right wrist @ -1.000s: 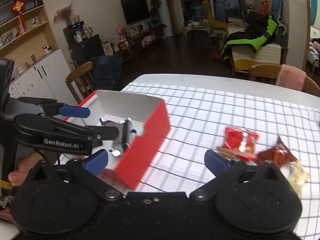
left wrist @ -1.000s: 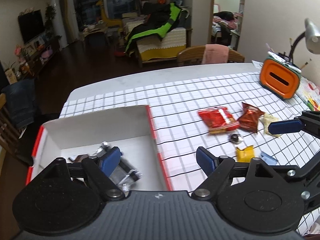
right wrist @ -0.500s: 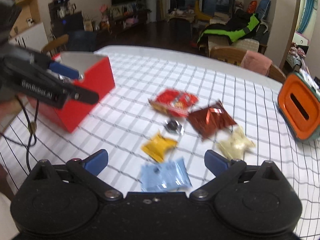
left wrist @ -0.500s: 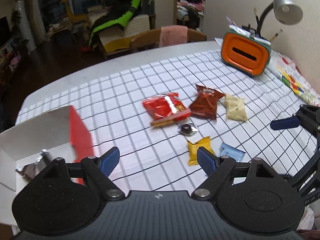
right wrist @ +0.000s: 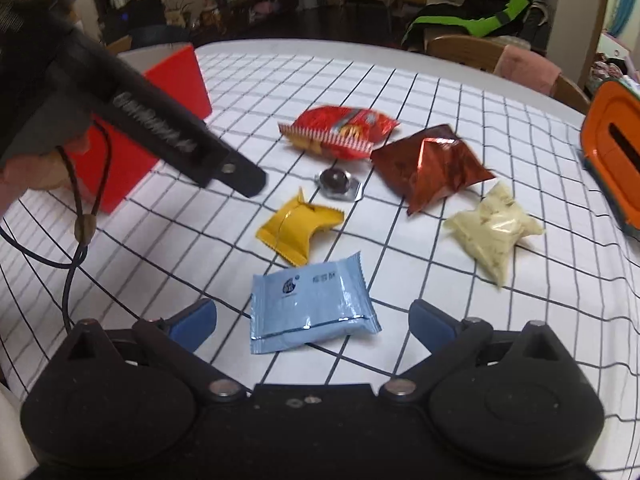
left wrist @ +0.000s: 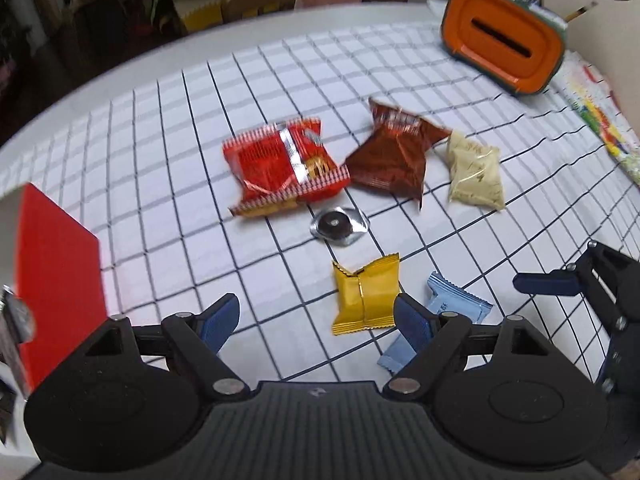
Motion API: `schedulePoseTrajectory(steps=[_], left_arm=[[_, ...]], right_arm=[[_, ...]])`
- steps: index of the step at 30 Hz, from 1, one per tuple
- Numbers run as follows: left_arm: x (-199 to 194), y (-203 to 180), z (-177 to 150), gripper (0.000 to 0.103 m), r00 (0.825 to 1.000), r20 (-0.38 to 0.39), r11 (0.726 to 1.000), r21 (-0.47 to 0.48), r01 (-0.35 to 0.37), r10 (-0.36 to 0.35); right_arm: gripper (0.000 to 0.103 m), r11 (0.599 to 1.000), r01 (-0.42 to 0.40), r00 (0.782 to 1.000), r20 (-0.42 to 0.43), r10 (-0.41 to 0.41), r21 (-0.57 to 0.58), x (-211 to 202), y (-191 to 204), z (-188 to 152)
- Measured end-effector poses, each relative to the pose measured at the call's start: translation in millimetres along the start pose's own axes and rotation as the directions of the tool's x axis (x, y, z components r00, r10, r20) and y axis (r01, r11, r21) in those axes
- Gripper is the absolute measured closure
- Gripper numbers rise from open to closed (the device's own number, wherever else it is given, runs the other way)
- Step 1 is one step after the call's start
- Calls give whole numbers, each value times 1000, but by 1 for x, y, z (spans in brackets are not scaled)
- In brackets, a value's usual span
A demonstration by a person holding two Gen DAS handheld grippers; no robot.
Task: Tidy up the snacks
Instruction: 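Move both tools back toward the yellow candy and blue packet, then grasp the yellow candy with the left tool while the right tool grasps the blue packet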
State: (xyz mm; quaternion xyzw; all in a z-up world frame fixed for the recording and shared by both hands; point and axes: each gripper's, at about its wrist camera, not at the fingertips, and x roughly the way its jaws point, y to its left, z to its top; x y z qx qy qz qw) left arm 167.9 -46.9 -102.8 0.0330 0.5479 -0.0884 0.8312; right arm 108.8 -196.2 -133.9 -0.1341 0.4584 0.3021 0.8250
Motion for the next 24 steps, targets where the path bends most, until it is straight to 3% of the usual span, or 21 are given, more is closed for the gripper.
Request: schedulePoseTrajectory(steps=[6, 13, 18, 21, 24], left_arm=[[29, -7, 17, 19, 996, -92, 998, -63, 0, -6], [58, -6, 22, 19, 983, -183, 990, -138, -7, -18], [64, -10, 21, 20, 982, -191, 989, -144, -16, -12], [67, -13, 22, 30, 981, -194, 991, -136, -23, -4], [68, -19, 22, 33, 981, -192, 993, -112, -35, 13]], right_arm=[[2, 999, -24, 999, -34, 25, 39, 23, -12, 2], [7, 999, -39, 998, -53, 39, 5, 36, -12, 1], [8, 999, -38, 999, -34, 38, 9, 40, -10, 1], [12, 1000, -24, 999, -24, 24, -5, 41, -6, 0], [15, 1000, 5, 1000, -14, -5, -25, 42, 0, -2]])
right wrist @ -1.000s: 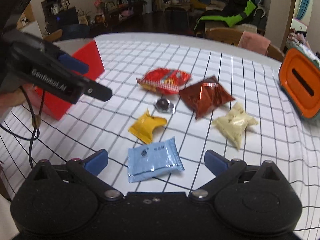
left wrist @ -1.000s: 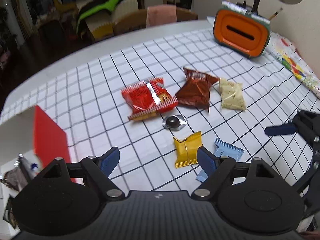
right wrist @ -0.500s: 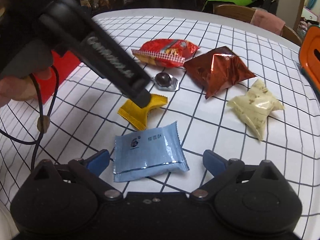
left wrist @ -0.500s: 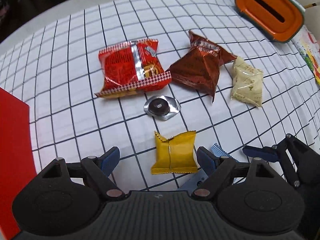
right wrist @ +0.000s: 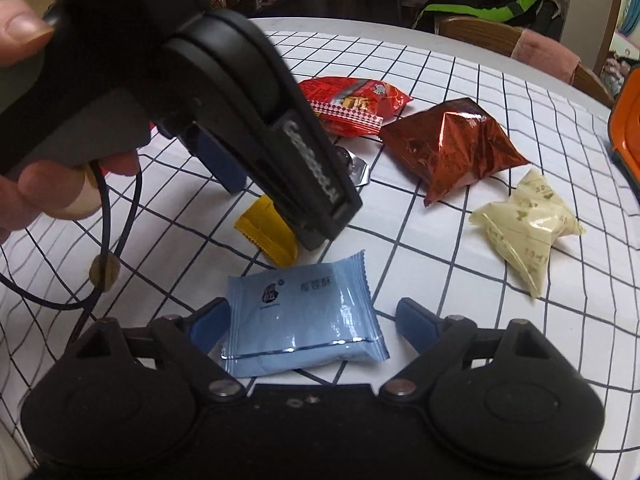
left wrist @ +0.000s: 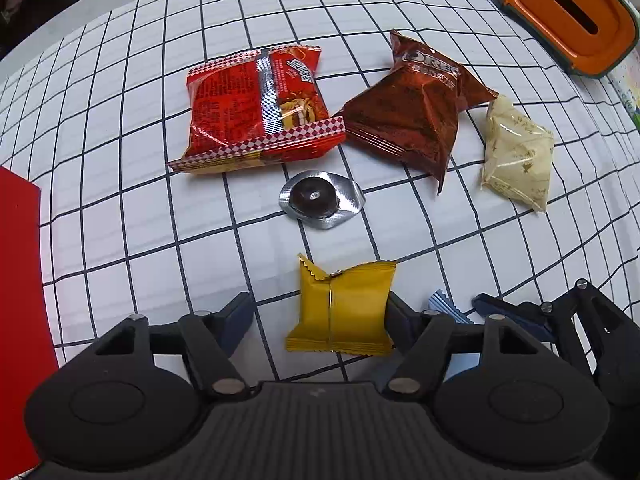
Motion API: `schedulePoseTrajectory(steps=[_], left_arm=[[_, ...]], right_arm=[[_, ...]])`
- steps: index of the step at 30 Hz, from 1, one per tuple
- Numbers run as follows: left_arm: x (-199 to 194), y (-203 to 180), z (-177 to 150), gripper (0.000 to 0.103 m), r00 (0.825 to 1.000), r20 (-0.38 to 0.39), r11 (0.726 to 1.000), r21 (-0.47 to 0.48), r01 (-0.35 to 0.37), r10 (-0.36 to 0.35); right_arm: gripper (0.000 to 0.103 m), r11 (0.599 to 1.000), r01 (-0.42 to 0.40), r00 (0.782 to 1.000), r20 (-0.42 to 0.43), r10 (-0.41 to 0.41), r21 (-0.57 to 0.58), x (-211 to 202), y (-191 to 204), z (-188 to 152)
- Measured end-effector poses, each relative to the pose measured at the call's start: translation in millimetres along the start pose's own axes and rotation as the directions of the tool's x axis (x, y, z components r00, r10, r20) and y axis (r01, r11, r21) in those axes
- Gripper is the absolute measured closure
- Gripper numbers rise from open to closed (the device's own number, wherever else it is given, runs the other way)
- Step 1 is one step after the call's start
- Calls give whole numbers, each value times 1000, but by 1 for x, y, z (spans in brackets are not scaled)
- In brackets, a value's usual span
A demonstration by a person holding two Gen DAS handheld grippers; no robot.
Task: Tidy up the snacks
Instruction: 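Grasp the yellow candy with the left tool while the right tool grasps the blue packet, then carry the yellow candy and blue packet with both tools over the box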
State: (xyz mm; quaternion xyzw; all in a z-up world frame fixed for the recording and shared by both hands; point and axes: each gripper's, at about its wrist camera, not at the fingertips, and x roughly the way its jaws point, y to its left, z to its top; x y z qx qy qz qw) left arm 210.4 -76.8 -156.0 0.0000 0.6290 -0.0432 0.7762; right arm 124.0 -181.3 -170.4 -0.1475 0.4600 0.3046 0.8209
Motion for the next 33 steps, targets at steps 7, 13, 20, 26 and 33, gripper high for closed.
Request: schedulePoseTrajectory(steps=[7, 13, 20, 26, 33], left_arm=[[0, -11, 0, 55, 999, 27, 998, 40, -40, 39], [-7, -4, -7, 63, 998, 44, 998, 46, -44, 42], [-19, 15, -18, 64, 998, 55, 1000, 5, -28, 27], [-40, 32, -31, 64, 996, 92, 1000, -12, -9, 11], [-68, 50, -51, 64, 992, 126, 999, -32, 27, -23]], right_arm=[[33, 1000, 28, 999, 25, -28, -6, -2, 8, -1], [47, 999, 41, 998, 43, -41, -4, -9, 14, -5], [54, 999, 52, 996, 68, -52, 10, -16, 13, -9], [60, 997, 58, 994, 86, -63, 58, -24, 12, -13], [75, 990, 49, 994, 93, -62, 132, -34, 3, -8]])
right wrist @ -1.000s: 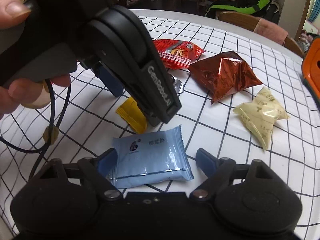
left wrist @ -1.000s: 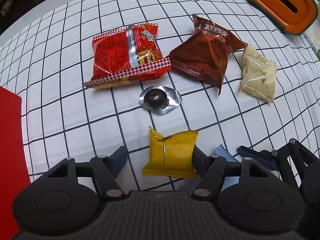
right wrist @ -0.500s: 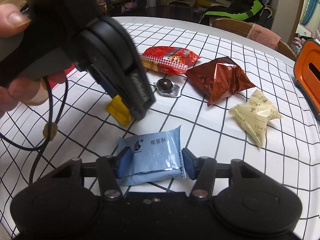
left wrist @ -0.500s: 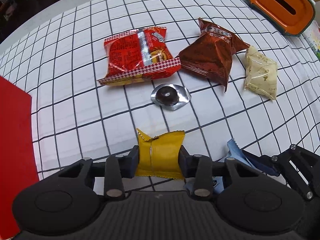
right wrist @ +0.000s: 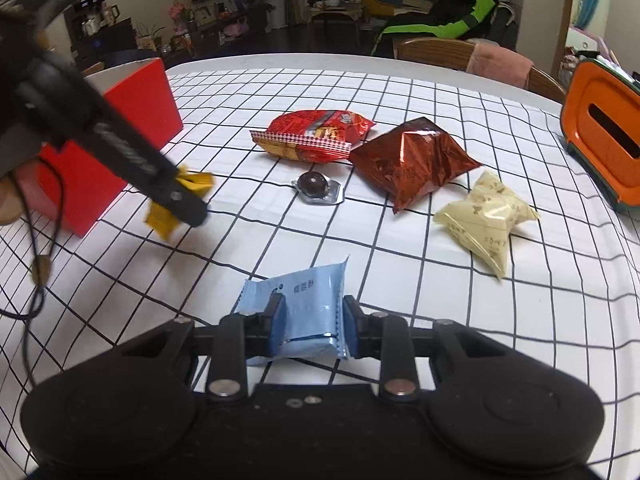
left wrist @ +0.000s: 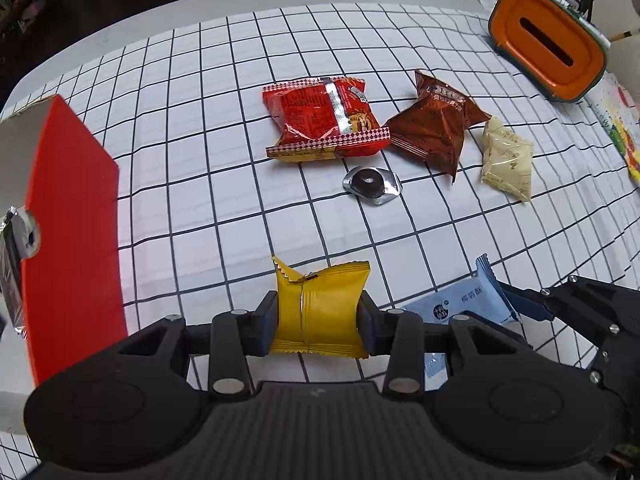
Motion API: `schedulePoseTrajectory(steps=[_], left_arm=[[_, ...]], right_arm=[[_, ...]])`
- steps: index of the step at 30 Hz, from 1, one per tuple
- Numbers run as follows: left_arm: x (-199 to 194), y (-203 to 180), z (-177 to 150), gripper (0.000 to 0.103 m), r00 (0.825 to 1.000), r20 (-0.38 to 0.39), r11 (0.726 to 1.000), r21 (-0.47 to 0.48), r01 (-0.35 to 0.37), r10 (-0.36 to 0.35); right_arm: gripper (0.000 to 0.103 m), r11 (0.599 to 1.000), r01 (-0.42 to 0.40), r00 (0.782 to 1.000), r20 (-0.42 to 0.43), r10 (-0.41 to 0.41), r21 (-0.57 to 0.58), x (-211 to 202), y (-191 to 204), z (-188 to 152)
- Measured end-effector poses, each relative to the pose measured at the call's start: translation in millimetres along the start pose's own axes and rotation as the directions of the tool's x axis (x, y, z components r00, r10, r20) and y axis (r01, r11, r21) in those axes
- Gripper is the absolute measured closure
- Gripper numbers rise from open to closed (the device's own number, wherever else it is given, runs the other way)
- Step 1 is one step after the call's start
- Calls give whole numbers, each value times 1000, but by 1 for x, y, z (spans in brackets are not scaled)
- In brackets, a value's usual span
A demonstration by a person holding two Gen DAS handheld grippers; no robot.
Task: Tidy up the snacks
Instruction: 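Carry the yellow candy and blue packet with both tools over the box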
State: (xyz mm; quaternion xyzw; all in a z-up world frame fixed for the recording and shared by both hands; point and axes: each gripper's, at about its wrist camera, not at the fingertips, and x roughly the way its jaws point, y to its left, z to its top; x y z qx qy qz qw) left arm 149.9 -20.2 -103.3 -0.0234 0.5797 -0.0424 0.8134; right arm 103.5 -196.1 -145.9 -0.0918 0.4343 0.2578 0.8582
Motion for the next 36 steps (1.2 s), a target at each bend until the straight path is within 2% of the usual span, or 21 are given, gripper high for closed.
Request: schedulePoseTrajectory(steps=[12, 24, 32, 36], left_arm=[[-40, 30, -19, 64, 997, 60, 999, -15, 48, -47], [-67, 53, -30, 64, 992, 88, 995, -24, 93, -91], [-77, 51, -37, 64, 987, 118, 990, -76, 118, -109], [-81, 48, -41, 64, 986, 135, 988, -104, 113, -99]], right_arm=[[97, 998, -8, 998, 56, 5, 59, -34, 17, 1], [96, 981, -113, 993, -49, 107, -155, -28, 18, 7], [95, 943, -150, 987, -94, 127, -296, -13, 17, 11], [94, 927, -162, 986, -90, 140, -338, -12, 19, 15]])
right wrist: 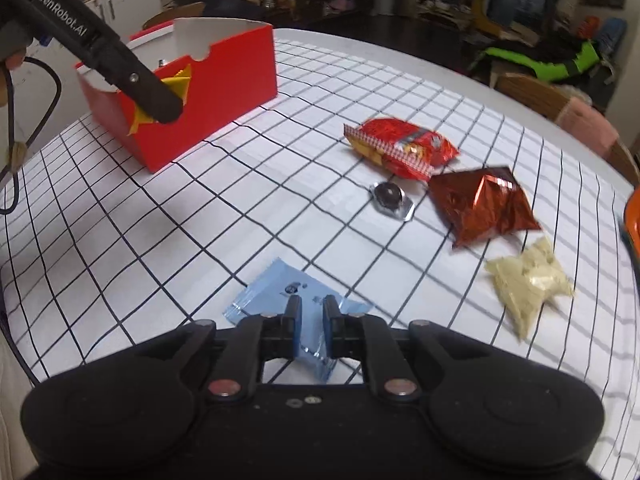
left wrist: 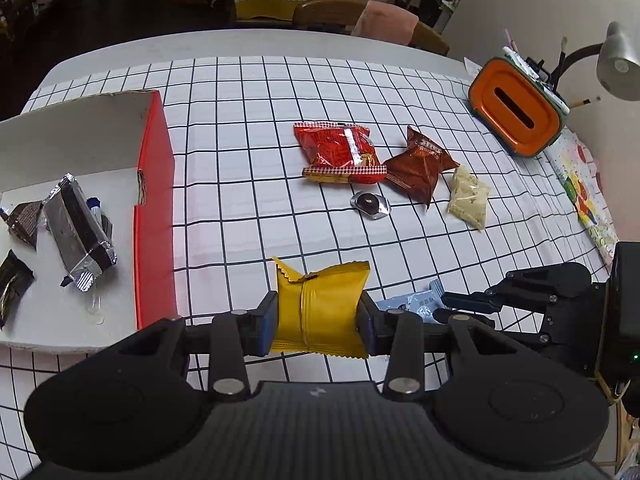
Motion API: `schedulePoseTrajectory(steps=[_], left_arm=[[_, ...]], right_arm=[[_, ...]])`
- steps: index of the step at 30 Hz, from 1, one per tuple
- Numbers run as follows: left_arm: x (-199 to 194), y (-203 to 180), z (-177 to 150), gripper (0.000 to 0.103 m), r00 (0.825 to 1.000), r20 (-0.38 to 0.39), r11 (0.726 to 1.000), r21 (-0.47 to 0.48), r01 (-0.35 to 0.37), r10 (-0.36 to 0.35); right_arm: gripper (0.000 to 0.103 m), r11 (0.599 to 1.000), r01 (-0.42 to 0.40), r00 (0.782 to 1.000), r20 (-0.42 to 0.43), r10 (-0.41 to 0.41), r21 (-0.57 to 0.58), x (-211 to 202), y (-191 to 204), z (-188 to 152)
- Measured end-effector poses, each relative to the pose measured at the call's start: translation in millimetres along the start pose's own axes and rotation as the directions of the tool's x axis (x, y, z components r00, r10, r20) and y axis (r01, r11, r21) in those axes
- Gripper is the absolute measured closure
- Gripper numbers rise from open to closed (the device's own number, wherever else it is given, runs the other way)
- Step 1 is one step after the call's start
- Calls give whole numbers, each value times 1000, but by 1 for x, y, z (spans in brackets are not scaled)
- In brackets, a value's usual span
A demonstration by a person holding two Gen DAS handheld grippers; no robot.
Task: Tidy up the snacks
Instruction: 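Carry the yellow candy and blue packet with both tools over the box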
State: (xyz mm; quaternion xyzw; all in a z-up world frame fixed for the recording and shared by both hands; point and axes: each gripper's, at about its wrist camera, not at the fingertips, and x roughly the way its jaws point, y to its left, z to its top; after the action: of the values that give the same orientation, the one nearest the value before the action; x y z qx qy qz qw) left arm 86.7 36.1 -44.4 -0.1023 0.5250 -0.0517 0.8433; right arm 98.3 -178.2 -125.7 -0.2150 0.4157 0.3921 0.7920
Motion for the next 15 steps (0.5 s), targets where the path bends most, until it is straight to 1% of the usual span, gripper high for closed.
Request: schedulePoseTrajectory(steps=[2, 5, 6, 8, 9, 10, 11, 12, 13, 15], left_arm=[[-2, 0, -1, 64, 1000, 8, 1000, -16, -8, 8], [-4, 0, -2, 64, 1000, 13, 999, -48, -19, 20], [-4, 0, -2, 64, 1000, 15, 998, -57, -23, 24], [-5, -1, -3, 64, 999, 19, 997, -72, -32, 34], [-6, -1, -3, 64, 999, 20, 996, -80, -36, 37], [-6, -2, -3, 64, 999, 21, 996, -87, -37, 39], [-6, -3, -3, 64, 999, 22, 995, -93, -39, 41], [-7, -4, -3, 64, 999, 24, 994, -98, -42, 44], [-7, -5, -3, 64, 999, 25, 994, -102, -44, 47], [-6, -7, -2, 64, 998, 26, 993, -110, -50, 53]], right_arm=[[94, 1000, -9, 1000, -12, 9, -17, 2, -2, 1], [93, 997, -23, 1000, -18, 22, -71, 5, -1, 0], [92, 995, -26, 1000, -15, 24, -98, 5, 0, 0], [85, 987, -37, 999, -15, 35, -154, 4, 2, 2], [75, 983, -40, 999, -15, 38, -180, 3, 3, 3], [59, 978, -51, 999, -15, 49, -203, 3, 3, 3], [46, 972, -66, 998, -19, 63, -227, 3, 3, 3], [19, 964, -81, 997, -27, 77, -254, 3, 3, 4], [14, 956, -96, 995, -32, 91, -279, 5, 4, 3], [17, 936, -117, 993, -57, 103, -333, 10, 6, 3]])
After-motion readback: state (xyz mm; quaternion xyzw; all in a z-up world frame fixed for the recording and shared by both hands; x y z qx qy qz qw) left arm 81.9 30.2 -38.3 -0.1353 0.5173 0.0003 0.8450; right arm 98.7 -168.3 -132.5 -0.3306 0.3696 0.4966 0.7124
